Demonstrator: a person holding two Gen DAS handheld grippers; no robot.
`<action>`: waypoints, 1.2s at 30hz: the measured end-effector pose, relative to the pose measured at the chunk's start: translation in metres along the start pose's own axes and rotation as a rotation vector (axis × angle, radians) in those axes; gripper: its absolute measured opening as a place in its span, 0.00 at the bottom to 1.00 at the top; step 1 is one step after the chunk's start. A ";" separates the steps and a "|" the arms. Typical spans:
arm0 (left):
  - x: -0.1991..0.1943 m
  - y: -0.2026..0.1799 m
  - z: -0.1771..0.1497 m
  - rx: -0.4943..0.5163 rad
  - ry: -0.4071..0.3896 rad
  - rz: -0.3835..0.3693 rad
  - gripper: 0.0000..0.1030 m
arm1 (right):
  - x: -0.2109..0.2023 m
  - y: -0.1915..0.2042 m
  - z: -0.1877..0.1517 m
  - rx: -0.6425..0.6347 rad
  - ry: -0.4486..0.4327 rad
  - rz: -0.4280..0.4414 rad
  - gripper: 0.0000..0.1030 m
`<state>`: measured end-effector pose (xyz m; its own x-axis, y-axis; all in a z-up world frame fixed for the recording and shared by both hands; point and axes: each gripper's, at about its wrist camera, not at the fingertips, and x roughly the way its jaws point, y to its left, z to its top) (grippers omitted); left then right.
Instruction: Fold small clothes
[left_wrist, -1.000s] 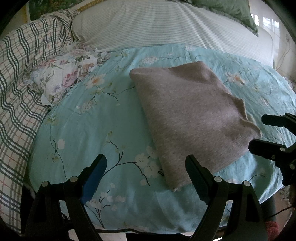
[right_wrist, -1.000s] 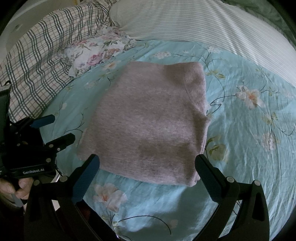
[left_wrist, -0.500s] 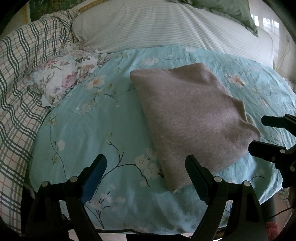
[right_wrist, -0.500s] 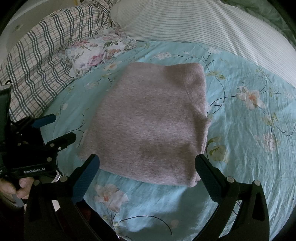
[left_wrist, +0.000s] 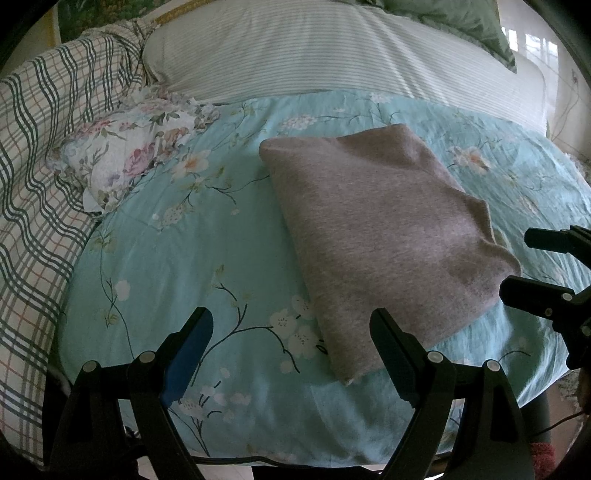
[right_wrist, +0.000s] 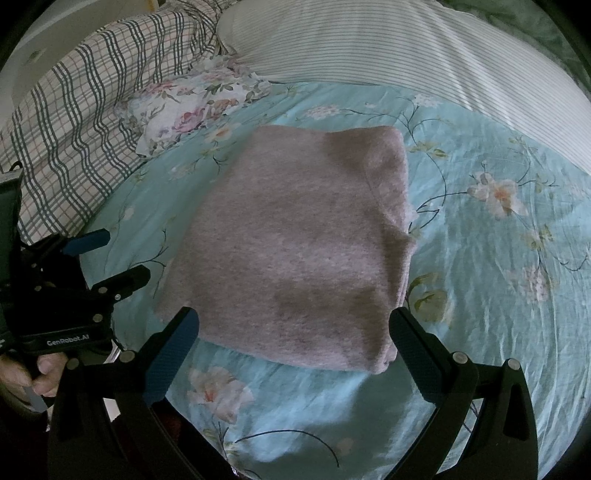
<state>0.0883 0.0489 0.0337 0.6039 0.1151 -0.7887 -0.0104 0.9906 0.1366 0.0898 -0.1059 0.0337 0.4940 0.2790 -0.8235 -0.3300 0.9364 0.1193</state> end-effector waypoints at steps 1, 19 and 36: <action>0.000 0.000 0.000 0.001 0.000 -0.001 0.85 | 0.000 0.000 -0.001 0.002 0.000 0.001 1.00; 0.002 -0.001 0.005 0.007 0.001 -0.005 0.85 | -0.001 -0.003 0.002 0.001 -0.003 0.004 1.00; 0.007 0.003 0.014 0.004 -0.005 -0.024 0.85 | 0.006 -0.014 0.020 -0.006 -0.002 -0.001 1.00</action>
<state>0.1039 0.0514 0.0366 0.6079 0.0909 -0.7888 0.0076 0.9927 0.1202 0.1132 -0.1135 0.0384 0.4957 0.2784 -0.8227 -0.3345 0.9354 0.1150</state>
